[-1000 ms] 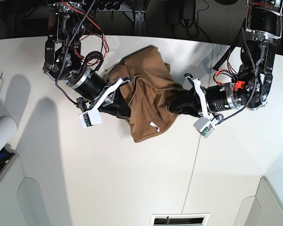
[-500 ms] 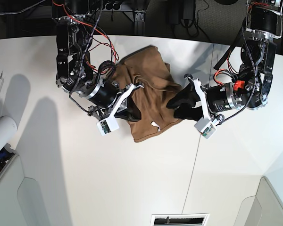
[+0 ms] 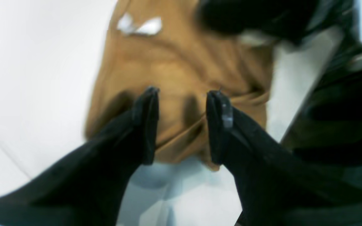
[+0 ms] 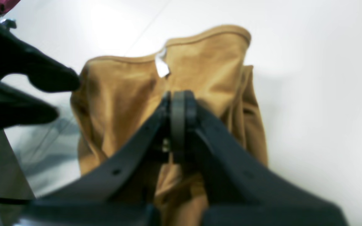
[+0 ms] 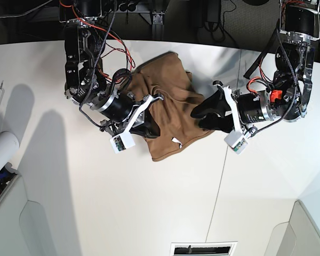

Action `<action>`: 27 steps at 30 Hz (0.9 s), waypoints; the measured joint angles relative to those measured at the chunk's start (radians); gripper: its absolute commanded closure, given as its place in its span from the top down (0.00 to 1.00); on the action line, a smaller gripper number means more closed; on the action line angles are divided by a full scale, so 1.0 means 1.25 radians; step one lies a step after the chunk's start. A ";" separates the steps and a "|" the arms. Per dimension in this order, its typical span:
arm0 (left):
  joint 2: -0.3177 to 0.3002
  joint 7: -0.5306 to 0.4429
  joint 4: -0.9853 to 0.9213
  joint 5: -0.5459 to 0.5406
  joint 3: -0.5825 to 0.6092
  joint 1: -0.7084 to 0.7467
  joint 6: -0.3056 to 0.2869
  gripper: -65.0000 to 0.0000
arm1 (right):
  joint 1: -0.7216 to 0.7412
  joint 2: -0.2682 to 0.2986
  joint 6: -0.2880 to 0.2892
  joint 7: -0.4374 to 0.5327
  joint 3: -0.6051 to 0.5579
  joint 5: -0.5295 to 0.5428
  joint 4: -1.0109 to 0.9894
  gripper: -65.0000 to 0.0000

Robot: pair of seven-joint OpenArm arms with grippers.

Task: Layout the t-shirt on the table in an organized manner, then fold the t-shirt properly
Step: 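Tuck and smooth the bundle edges with both grippers toward each other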

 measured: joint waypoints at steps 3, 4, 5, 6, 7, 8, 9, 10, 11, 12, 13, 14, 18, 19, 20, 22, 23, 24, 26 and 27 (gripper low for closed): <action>0.001 -0.010 0.000 0.004 0.000 0.013 0.000 0.41 | 0.001 0.000 0.000 0.003 0.000 0.000 0.000 0.00; 0.001 -0.018 0.000 0.004 0.000 0.018 0.000 0.39 | 0.002 0.000 0.000 0.005 0.000 0.000 0.000 0.00; 0.001 -0.029 0.000 0.006 0.000 0.021 0.000 0.34 | 0.002 0.000 0.000 0.005 0.000 0.000 0.000 0.00; 0.002 -0.034 0.000 0.015 0.000 0.023 0.000 0.31 | 0.004 0.000 0.000 0.005 0.000 0.000 -0.002 0.00; 0.004 -0.039 0.000 0.038 0.000 0.022 0.000 0.28 | 0.008 0.000 0.000 0.007 0.000 0.001 -0.011 0.00; 0.009 -0.054 0.000 0.065 0.000 0.022 0.000 0.26 | 0.015 0.000 0.000 0.007 0.000 -0.004 -0.023 0.00; 0.017 -0.072 -0.002 0.089 0.000 0.022 0.000 0.25 | 0.026 0.000 0.000 0.008 0.000 -0.015 -0.039 0.00; 0.026 -0.085 -0.010 0.102 -0.001 0.020 0.000 0.24 | 0.037 0.000 0.000 0.009 0.000 -0.023 -0.060 0.00; 0.037 -0.108 -0.026 0.117 0.000 0.020 0.000 0.24 | 0.049 0.000 0.000 0.011 0.000 -0.024 -0.084 0.00; 0.046 -0.116 -0.048 0.125 0.000 0.019 -0.001 0.22 | 0.058 0.000 0.000 0.014 0.000 -0.027 -0.109 0.00; 0.052 -0.119 -0.074 0.136 0.000 0.018 -0.002 0.20 | 0.067 0.000 0.000 0.015 0.000 -0.030 -0.136 0.00; 0.056 -0.121 -0.103 0.145 0.000 0.019 -0.001 0.19 | 0.074 0.000 -0.001 0.012 0.000 -0.032 -0.159 0.00; 0.056 -0.158 -0.204 0.162 0.000 0.019 0.001 0.18 | 0.077 0.000 -0.001 0.021 0.000 -0.032 -0.212 0.00; 0.056 -0.158 -0.215 0.162 0.000 0.016 0.000 0.18 | 0.077 0.000 -0.001 0.021 0.000 -0.031 -0.214 0.00; 0.057 -0.158 -0.219 0.162 0.000 0.013 0.000 0.18 | 0.078 0.000 -0.001 0.025 0.000 -0.032 -0.214 0.00; 0.056 -0.158 -0.218 0.156 0.000 0.004 0.000 0.18 | 0.078 0.001 -0.001 0.031 0.000 -0.033 -0.213 0.00; 0.056 -0.158 -0.214 0.153 0.000 -0.002 0.000 0.18 | 0.077 0.002 -0.001 0.032 0.000 -0.034 -0.208 0.00; 0.056 -0.152 -0.204 0.146 0.000 -0.007 0.000 0.18 | 0.077 0.002 -0.001 0.032 0.000 -0.034 -0.201 0.00; 0.056 -0.133 -0.169 0.114 -0.002 -0.011 0.000 0.18 | 0.076 0.002 -0.001 0.029 0.000 -0.035 -0.176 0.00; 0.056 -0.113 -0.144 0.096 -0.002 -0.011 0.000 0.18 | 0.075 0.002 -0.001 0.028 0.000 -0.034 -0.160 0.00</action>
